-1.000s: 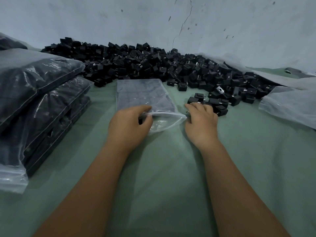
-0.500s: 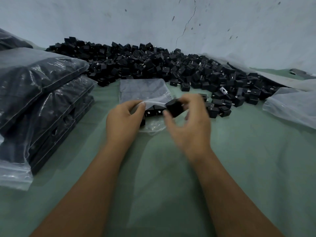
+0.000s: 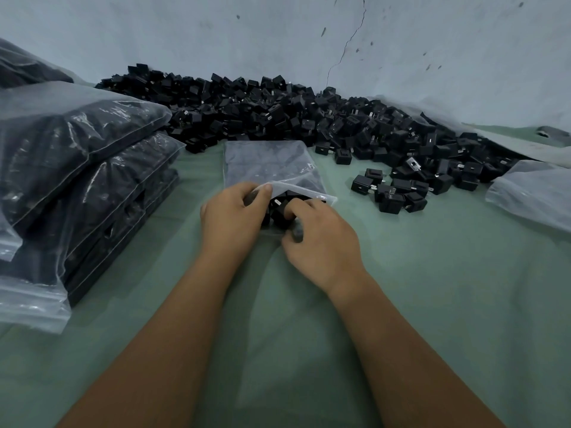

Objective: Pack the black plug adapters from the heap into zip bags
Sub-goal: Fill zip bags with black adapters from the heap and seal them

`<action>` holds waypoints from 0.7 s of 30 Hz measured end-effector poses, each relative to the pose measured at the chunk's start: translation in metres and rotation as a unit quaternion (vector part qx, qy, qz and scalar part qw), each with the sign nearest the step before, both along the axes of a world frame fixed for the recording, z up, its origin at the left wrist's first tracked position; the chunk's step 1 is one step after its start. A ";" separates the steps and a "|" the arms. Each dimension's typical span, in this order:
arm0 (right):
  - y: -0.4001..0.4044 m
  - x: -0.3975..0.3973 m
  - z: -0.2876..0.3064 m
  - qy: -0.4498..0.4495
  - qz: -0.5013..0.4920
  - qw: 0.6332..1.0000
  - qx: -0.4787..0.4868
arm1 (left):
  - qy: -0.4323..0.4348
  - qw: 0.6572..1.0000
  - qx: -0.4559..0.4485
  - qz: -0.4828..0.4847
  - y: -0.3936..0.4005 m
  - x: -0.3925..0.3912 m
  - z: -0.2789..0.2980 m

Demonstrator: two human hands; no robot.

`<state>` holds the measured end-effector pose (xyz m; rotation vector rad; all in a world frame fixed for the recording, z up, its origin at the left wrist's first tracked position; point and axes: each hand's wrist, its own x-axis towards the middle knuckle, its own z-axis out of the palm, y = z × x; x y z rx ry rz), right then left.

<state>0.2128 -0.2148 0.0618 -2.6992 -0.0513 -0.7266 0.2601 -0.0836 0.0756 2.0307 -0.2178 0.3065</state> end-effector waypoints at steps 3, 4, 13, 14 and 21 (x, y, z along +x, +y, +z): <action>-0.001 -0.001 0.000 -0.001 0.015 1.000 0.015 | 0.001 1.000 0.009 -0.003 0.000 -0.001 0.001; -0.002 -0.002 0.000 -0.003 0.019 0.999 0.027 | 0.001 1.000 0.013 -0.002 0.000 0.000 0.001; -0.001 -0.002 0.002 -0.014 0.010 0.999 0.051 | 0.007 1.000 0.018 -0.003 0.001 0.002 -0.001; -0.002 -0.002 0.002 -0.008 0.010 0.999 0.050 | 0.006 1.000 0.027 -0.005 0.001 0.002 -0.001; -0.005 0.000 -0.001 0.002 0.013 0.999 0.046 | -0.002 0.999 0.033 -0.002 0.001 0.004 -0.003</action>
